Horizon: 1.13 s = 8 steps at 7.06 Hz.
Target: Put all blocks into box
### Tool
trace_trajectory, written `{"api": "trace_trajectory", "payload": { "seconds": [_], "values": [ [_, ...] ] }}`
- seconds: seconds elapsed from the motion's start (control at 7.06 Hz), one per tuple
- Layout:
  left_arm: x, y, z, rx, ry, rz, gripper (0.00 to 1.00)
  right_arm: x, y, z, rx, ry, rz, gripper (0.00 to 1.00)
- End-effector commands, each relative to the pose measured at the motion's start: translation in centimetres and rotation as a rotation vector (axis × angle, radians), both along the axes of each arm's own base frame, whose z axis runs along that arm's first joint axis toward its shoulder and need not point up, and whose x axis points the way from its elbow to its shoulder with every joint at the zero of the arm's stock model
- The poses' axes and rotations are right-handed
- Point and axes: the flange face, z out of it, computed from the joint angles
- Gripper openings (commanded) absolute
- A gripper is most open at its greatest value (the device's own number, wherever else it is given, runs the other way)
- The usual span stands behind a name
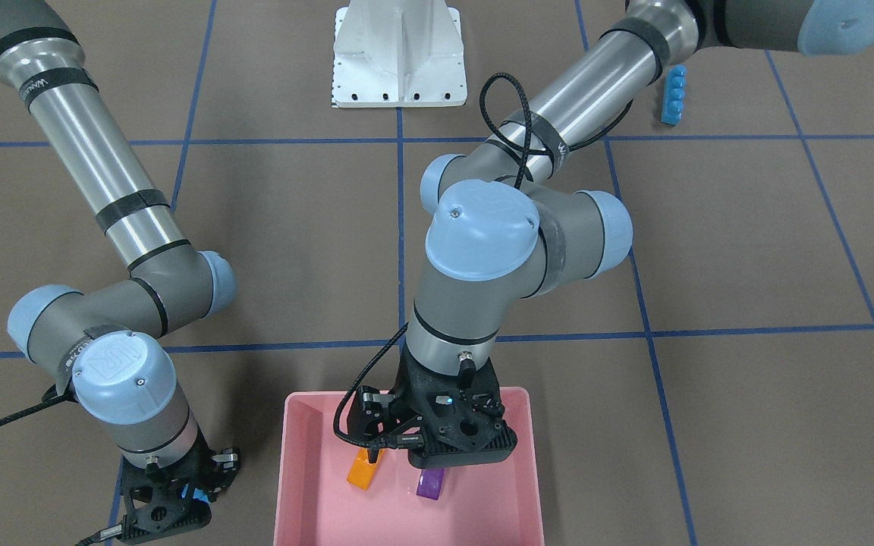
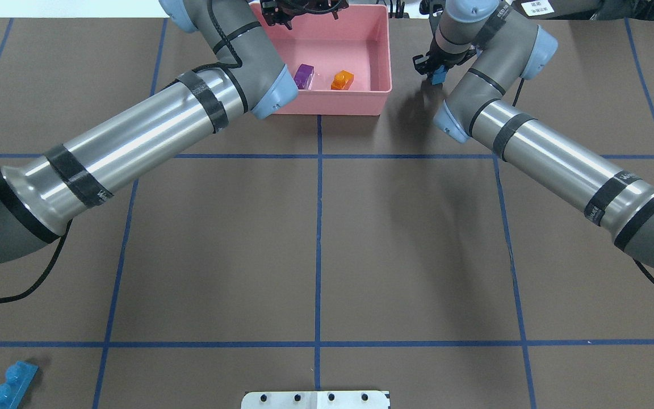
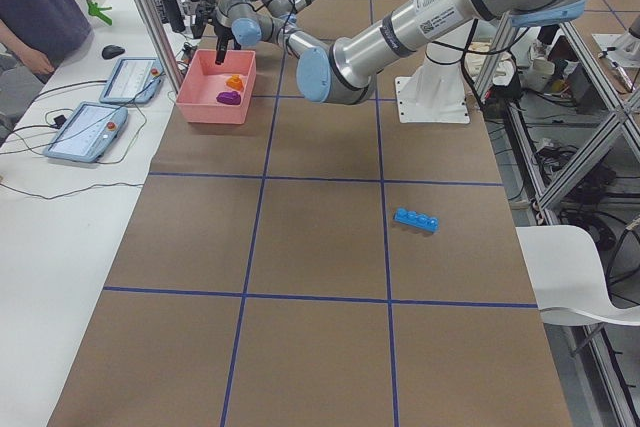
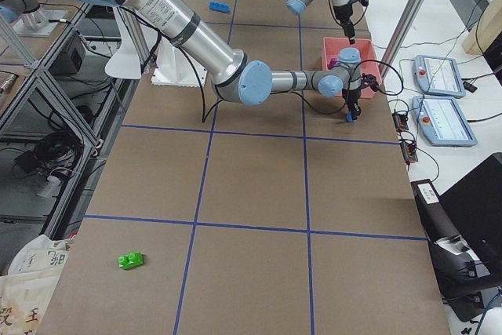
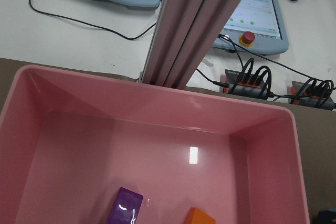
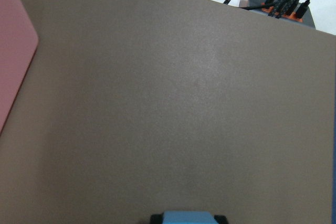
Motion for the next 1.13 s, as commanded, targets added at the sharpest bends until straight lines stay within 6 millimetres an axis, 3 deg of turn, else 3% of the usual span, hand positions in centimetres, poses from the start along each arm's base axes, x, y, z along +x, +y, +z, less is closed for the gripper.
{"api": "trace_trajectory", "payload": {
  "seconds": [0.0,0.14,0.28,0.43,0.57,0.71,0.85,0.99],
  "values": [
    [-6.7,0.1,-1.3,-0.07,-0.034,0.096,1.0,3.3,-0.7,-3.1,-0.043,-0.056,-0.025,0.0],
    [-10.3,0.6,-0.2,-0.06,-0.123,0.182,1.0,5.1,-0.2,-4.9,-0.053,-0.069,-0.022,0.0],
    [-12.4,3.2,3.5,-0.02,-0.201,0.259,1.0,7.7,-0.5,-7.1,-0.079,-0.108,-0.026,0.0],
    [-15.7,6.3,10.7,0.01,-0.233,0.288,1.0,9.3,-0.6,-9.8,-0.096,-0.15,-0.03,0.0],
    [-18.1,9.0,15.3,0.052,-0.266,0.332,1.0,9.4,-0.8,-12.5,-0.098,-0.183,-0.023,0.0],
    [-20.5,12.2,20.1,0.067,-0.293,0.363,1.0,8.1,-0.7,-16.1,-0.137,-0.23,0.03,0.0],
    [-23.9,16.4,23.3,0.091,-0.307,0.379,1.0,6.1,-1.5,-19.3,-0.143,-0.239,0.035,0.0],
    [-26.0,19.8,26.0,0.078,-0.317,0.384,1.0,3.5,-1.7,-21.1,-0.122,-0.217,0.034,0.0]
  ]
}}
